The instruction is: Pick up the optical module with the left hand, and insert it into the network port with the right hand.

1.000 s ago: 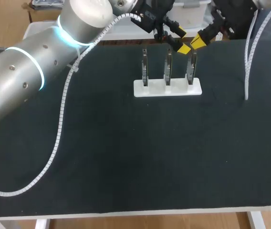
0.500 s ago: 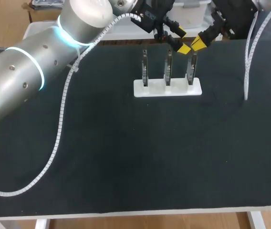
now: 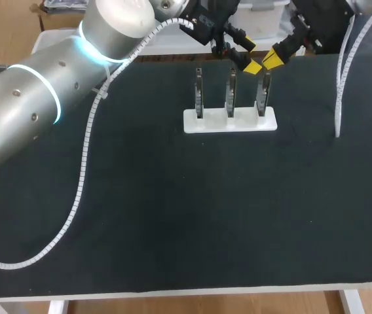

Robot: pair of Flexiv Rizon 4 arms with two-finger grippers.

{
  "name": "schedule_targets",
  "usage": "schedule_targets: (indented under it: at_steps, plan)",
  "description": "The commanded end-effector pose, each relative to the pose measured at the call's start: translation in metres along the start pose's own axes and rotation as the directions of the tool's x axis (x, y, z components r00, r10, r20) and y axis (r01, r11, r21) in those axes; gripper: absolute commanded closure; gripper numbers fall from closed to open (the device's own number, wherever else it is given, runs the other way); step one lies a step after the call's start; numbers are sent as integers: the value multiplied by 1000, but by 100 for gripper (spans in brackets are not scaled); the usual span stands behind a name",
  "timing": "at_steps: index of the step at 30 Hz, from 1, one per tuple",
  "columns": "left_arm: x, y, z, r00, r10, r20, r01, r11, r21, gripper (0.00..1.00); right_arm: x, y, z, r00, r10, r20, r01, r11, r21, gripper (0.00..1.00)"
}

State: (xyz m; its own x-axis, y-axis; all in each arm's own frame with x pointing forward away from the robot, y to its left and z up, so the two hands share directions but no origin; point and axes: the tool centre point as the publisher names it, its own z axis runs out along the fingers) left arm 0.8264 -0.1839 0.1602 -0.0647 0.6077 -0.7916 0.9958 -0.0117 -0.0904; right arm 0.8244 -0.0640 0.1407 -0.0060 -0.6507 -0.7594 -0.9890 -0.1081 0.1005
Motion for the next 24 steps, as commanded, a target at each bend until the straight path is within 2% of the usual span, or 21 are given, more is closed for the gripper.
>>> schedule_targets:
  at_steps: [1,14,24]
  plan:
    - [-4,10,2,1000,-2,-10,3,999,48,0,4,-7,0,1000,2,1,-1,959,-282,100]
    - [-4,10,2,1000,-2,-10,3,999,48,0,-8,-10,-10,1000,-21,6,22,969,-248,100]
    - [-4,10,2,1000,-2,-10,3,999,48,0,-19,-10,-31,999,-43,26,48,981,-189,100]
